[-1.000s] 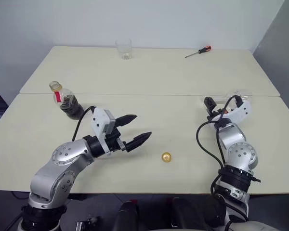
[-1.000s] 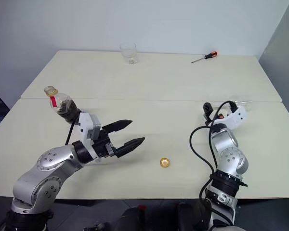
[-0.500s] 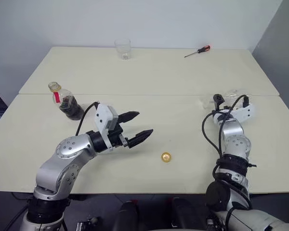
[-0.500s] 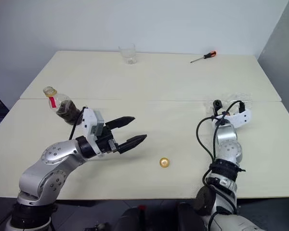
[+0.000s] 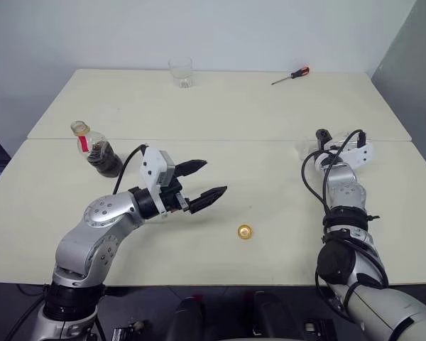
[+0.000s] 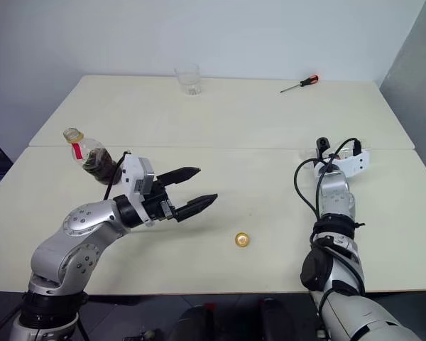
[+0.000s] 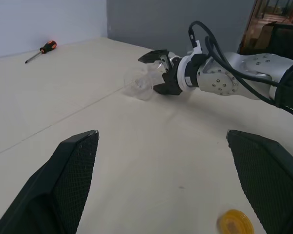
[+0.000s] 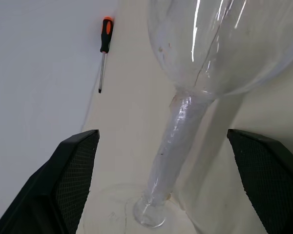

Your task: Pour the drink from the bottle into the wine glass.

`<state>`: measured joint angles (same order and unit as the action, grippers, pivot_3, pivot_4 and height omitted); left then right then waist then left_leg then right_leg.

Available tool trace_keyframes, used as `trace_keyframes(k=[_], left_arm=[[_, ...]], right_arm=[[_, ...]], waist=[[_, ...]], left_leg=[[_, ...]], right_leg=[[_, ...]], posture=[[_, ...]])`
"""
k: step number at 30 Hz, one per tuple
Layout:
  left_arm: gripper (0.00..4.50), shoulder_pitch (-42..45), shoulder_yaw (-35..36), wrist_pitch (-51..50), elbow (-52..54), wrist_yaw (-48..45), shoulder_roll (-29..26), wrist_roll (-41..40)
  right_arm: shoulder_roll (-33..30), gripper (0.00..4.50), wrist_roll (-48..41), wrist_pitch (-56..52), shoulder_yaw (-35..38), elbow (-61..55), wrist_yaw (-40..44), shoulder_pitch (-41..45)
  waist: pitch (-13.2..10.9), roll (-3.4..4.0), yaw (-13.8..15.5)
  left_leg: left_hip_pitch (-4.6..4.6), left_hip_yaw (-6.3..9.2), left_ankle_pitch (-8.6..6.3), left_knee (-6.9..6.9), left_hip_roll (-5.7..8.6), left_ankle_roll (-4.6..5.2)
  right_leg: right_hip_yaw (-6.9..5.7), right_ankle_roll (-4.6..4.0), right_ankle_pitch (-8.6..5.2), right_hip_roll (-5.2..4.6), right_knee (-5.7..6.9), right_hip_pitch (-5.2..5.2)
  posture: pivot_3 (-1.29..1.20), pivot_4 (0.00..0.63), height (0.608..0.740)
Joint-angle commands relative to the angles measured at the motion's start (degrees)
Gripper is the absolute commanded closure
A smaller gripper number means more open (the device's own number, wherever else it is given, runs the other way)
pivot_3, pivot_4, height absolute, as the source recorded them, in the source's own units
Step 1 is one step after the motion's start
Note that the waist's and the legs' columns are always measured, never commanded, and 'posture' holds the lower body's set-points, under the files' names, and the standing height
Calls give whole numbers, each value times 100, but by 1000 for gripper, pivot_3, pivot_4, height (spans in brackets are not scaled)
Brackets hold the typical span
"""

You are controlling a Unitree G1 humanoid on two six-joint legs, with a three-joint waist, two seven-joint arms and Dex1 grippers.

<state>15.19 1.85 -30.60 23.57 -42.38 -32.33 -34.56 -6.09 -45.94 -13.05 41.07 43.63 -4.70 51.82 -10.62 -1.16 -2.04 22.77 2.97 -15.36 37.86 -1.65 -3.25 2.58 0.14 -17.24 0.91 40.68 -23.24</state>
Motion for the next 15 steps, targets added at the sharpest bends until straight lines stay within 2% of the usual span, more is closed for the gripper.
trace_keyframes(k=[1, 7, 10, 15], left_arm=[[39, 61, 21, 53, 108, -34, -19, 17], [39, -12, 68, -15, 197, 9, -54, -20], [0, -5, 90, -48, 204, 31, -71, -31], [0, 21, 100, -22, 171, 54, -73, 6]], right_arm=[[-92, 0, 87, 158, -53, 440, 156, 156], [-244, 0, 155, 342, -42, 987, 320, 391], [-265, 659, 158, 389, -21, 1120, 383, 452], [-267, 2417, 174, 411, -26, 1198, 451, 473]], waist=[[0, 0, -3], [0, 0, -3], [0, 0, -4], [0, 0, -23]], left_leg=[[0, 0, 0, 0, 0, 0], [-1, -1, 0, 1, -1, 0], [-1, -1, 0, 0, 0, 0], [-1, -2, 0, 0, -2, 0]], right_leg=[[1, 0, 0, 0, 1, 0], [2, -1, 0, -1, 2, 0], [2, -1, 0, 0, 2, 1], [3, -1, 0, -1, 2, 0]], posture=[[0, 150, 740], [0, 150, 740], [0, 150, 740], [0, 150, 740]])
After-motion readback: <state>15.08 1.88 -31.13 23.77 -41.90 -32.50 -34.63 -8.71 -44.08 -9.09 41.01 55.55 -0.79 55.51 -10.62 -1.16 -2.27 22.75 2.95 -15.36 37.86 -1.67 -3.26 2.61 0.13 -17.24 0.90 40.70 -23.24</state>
